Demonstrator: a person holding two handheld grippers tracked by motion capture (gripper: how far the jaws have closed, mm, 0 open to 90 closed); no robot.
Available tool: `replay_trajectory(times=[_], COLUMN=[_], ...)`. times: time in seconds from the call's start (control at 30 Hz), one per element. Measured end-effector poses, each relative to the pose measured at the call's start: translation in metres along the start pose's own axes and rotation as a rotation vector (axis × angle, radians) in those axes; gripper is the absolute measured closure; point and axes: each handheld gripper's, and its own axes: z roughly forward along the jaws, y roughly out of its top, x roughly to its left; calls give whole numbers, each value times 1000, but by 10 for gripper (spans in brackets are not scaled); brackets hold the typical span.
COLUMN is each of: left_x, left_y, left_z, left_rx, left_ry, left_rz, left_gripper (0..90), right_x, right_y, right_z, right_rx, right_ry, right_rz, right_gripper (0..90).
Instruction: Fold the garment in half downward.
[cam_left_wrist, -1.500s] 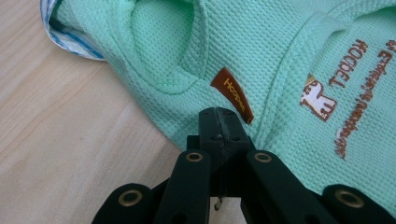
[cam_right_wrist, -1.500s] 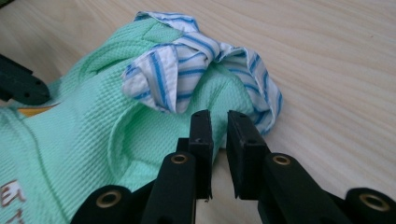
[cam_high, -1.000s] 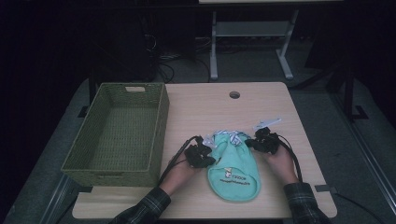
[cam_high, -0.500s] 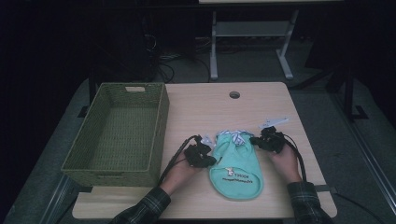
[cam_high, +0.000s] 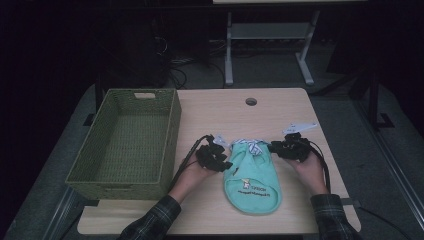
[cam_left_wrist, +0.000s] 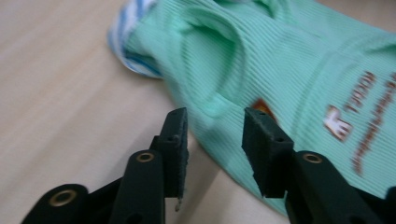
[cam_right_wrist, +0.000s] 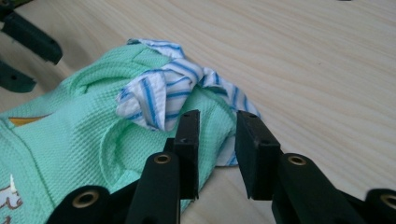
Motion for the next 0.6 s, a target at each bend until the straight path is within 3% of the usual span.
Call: replay_trajectory(times=[0.17,0.6], left_x=[14,48], left_y=[13,43], left_z=[1,23], left_rx=[-16,-50], left_ry=[12,49], left_rz=[-16,-56], left_gripper=[520,530], right_x=[-6,-19], right_y=[5,9], right_z=[0,14], right_rx=[-16,-2], right_ry=[-8,-12], right_rz=[14,61], right_gripper=[672,642])
